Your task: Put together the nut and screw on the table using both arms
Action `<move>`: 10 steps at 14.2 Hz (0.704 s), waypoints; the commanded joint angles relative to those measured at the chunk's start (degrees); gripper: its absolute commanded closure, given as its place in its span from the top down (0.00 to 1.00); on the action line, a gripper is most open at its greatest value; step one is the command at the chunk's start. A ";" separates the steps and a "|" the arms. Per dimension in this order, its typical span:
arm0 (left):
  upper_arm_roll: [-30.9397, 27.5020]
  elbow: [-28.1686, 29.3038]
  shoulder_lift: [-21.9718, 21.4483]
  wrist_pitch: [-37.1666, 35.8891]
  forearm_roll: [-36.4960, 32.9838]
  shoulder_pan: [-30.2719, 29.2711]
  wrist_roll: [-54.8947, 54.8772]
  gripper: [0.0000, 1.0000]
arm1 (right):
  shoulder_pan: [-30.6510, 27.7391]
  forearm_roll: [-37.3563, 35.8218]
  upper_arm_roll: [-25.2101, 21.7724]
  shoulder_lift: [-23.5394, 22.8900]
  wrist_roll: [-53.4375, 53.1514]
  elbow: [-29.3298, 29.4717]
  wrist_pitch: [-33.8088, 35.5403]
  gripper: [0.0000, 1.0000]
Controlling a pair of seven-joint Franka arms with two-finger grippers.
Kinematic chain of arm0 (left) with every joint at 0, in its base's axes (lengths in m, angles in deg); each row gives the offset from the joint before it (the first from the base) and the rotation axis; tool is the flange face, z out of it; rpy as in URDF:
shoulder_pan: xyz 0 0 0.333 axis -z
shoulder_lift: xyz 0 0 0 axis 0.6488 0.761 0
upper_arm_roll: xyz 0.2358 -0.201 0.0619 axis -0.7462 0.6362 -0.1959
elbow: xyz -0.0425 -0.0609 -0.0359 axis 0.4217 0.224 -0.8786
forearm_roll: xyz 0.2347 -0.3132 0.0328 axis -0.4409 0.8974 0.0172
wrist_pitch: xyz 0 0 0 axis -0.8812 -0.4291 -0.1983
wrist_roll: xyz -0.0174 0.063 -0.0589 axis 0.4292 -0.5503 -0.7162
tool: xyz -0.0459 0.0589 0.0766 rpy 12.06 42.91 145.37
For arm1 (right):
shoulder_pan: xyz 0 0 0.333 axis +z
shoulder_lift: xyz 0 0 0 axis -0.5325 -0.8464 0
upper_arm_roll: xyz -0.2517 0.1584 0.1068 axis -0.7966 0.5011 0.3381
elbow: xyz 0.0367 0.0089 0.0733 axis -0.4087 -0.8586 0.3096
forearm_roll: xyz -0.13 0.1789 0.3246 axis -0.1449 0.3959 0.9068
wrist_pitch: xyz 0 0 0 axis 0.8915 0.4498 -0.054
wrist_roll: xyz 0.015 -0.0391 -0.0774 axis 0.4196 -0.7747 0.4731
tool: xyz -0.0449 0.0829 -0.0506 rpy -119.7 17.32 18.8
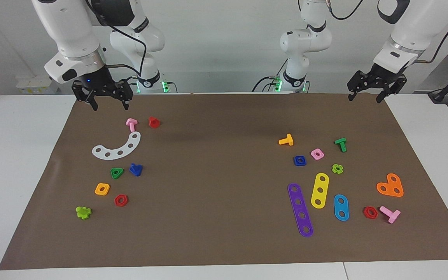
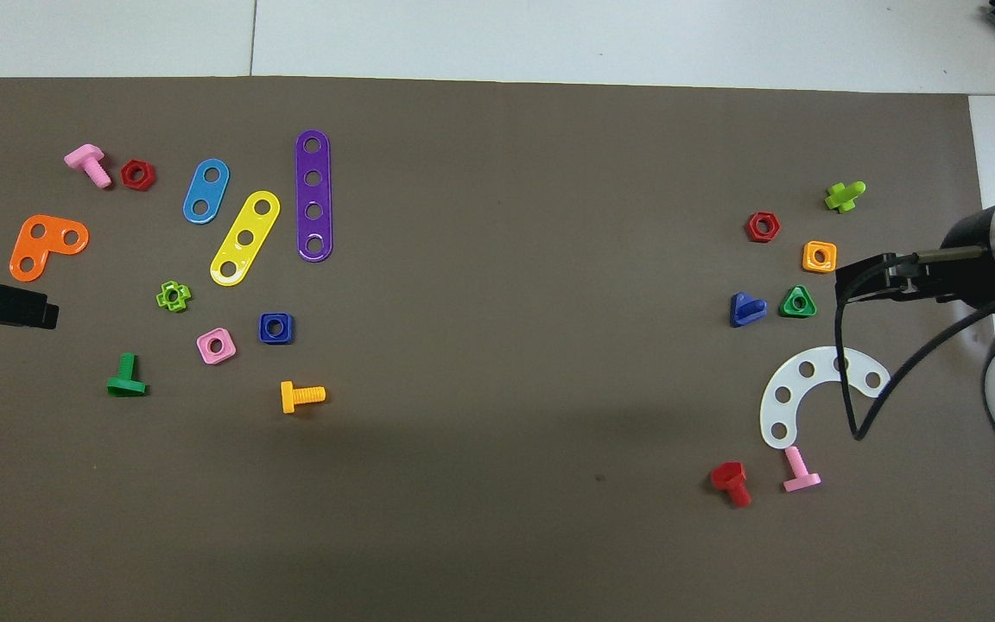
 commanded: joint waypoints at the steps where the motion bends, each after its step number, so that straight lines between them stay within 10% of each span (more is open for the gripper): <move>1: 0.02 0.27 -0.50 -0.57 0.46 -0.29 0.43 1.00 | -0.24 1.21 -0.01 0.79 -0.87 -1.11 -0.43 1.00; 10: 0.02 1.06 -0.94 -1.19 0.37 -0.47 0.17 1.00 | -0.68 1.38 -0.01 0.79 0.01 -1.90 -2.70 1.00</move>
